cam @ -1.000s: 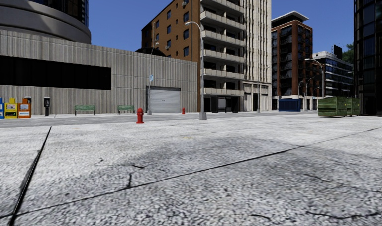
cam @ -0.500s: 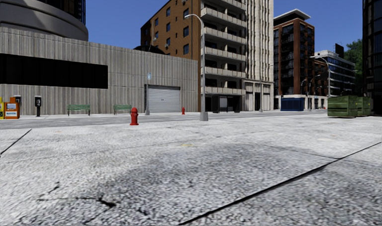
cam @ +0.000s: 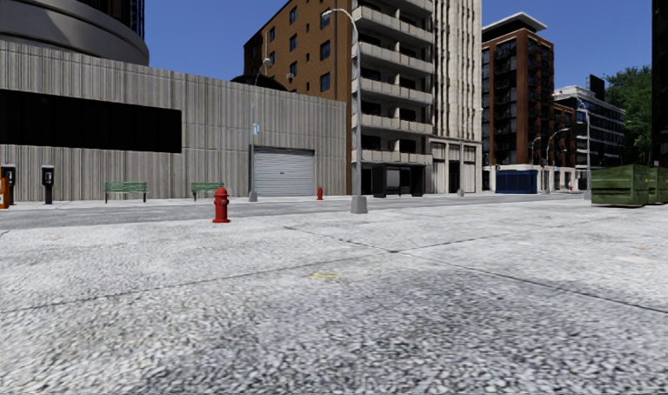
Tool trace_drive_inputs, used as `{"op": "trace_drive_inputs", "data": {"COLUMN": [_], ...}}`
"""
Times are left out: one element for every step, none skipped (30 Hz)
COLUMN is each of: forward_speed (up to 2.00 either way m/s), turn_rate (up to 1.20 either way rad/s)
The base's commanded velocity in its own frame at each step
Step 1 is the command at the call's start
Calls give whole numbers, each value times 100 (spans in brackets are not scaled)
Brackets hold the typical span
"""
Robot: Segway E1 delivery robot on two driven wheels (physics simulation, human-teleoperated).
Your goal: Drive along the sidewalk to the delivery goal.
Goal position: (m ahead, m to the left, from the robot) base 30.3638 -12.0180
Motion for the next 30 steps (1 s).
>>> {"op": "trace_drive_inputs", "data": {"forward_speed": [200,200,200,200,200,200,200,200,200,200,200,200,200,200,200,200,200,200,200,200,200,200,200,200,200,200,200,200,200,200], "turn_rate": [0,0,0,0,0,0,0,0,0,0,0,0,0,0,0,0,0,0,0,0,0,0,0,0,0,-3,-8,-10,-12,-12]}}
